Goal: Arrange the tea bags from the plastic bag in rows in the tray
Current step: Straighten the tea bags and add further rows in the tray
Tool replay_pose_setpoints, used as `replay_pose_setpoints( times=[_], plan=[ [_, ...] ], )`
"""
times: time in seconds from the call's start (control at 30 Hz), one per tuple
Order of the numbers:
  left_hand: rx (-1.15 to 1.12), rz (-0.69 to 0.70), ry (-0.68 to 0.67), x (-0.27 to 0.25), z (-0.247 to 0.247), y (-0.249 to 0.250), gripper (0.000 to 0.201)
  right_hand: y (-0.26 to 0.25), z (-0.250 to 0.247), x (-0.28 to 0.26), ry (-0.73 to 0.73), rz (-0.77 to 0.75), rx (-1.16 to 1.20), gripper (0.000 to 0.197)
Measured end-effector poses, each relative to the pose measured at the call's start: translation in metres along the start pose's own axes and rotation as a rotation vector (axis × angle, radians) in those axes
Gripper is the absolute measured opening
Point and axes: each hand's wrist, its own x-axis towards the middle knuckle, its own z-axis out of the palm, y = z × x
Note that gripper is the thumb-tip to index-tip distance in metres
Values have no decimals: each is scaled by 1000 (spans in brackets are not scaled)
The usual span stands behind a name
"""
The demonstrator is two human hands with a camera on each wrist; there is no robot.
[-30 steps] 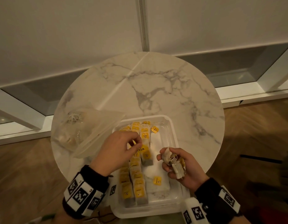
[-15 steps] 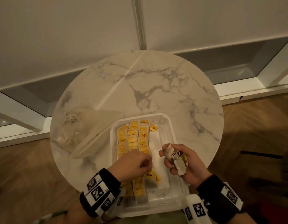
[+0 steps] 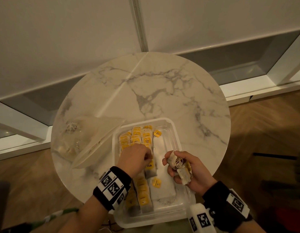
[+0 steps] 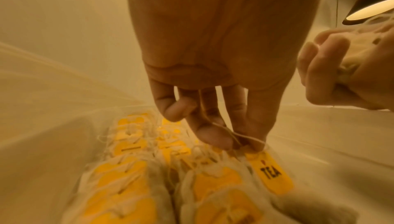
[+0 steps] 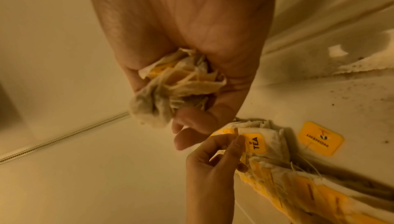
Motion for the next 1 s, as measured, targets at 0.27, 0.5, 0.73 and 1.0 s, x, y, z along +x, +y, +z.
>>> replay_pose_setpoints(
  times=[0.27,0.5,0.73,1.0],
  plan=[
    [-55,14,38,-5,-4,-2,13,-1,2,-1,7,10,-30,28],
    [-95,198,-124,-28,-10,8,12,-2,3,1,22,12,-46,30],
    [33,201,-254,-22,7,9,22,-1,2,0,26,9,-56,29],
    [-276,143,87,-29,-13,9,12,2,6,-1,53,37,-71,40]
  ],
)
